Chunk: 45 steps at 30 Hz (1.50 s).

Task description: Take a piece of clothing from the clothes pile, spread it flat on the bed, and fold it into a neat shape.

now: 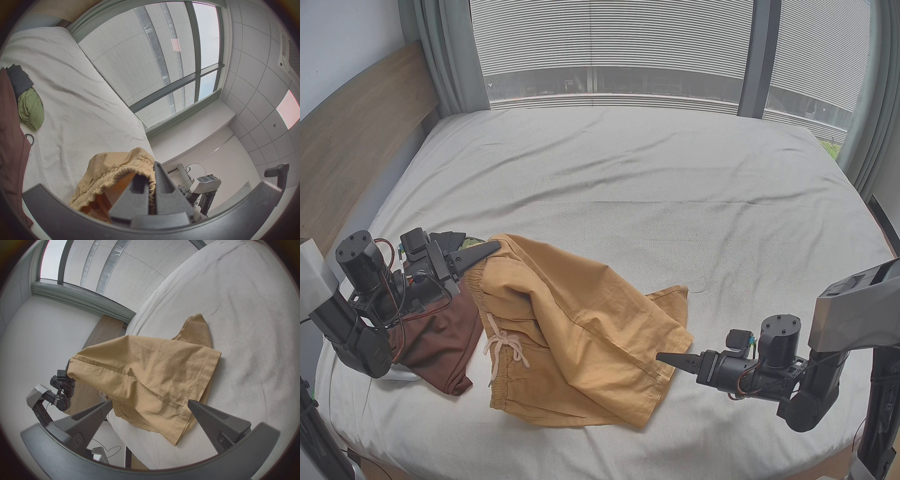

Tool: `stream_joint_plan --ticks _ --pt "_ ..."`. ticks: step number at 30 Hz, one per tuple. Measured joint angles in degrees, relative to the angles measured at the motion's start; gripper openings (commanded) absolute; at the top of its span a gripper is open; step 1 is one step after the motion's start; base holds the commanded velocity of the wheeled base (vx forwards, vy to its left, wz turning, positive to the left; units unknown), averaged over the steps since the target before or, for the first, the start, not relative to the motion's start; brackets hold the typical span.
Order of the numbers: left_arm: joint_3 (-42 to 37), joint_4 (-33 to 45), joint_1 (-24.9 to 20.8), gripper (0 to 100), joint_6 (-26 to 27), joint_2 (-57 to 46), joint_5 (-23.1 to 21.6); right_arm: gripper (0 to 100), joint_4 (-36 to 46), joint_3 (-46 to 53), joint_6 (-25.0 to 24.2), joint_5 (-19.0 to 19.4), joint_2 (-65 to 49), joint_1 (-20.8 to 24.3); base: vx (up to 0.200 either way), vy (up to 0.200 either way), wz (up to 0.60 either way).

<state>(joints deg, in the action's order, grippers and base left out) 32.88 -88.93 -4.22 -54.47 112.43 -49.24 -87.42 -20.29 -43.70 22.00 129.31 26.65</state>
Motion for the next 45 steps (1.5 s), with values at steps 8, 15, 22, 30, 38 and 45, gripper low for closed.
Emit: stream_joint_plan --ticks 8,15,22,30,38,45 --pt "0.0 0.0 -0.05 0 0.0 0.0 0.02 100 -0.52 -1.1 -0.04 -0.35 5.12 0.28 0.0 0.0 0.0" --pt "-0.02 0.02 -0.07 0 0.0 0.0 0.0 100 -0.55 -2.34 -0.2 -0.35 7.96 0.72 0.0 0.0 0.0" --pt "0.0 0.0 -0.11 0 0.0 0.0 0.02 100 -0.61 -4.19 -2.39 -0.39 10.02 1.71 0.0 0.0 0.0" --pt "0.0 0.02 -0.1 0 0.0 0.0 0.02 100 -0.88 -5.38 -3.16 -0.35 10.63 2.62 0.0 0.0 0.0" --pt "0.0 0.0 -0.05 0 0.0 0.02 0.02 100 -0.88 -5.23 -3.38 -0.3 8.73 3.34 0.0 0.0 0.0" --pt "0.02 0.02 0.0 0 0.0 0.13 0.02 100 -0.9 -4.96 -4.38 -0.02 4.71 3.17 0.0 0.0 0.0"
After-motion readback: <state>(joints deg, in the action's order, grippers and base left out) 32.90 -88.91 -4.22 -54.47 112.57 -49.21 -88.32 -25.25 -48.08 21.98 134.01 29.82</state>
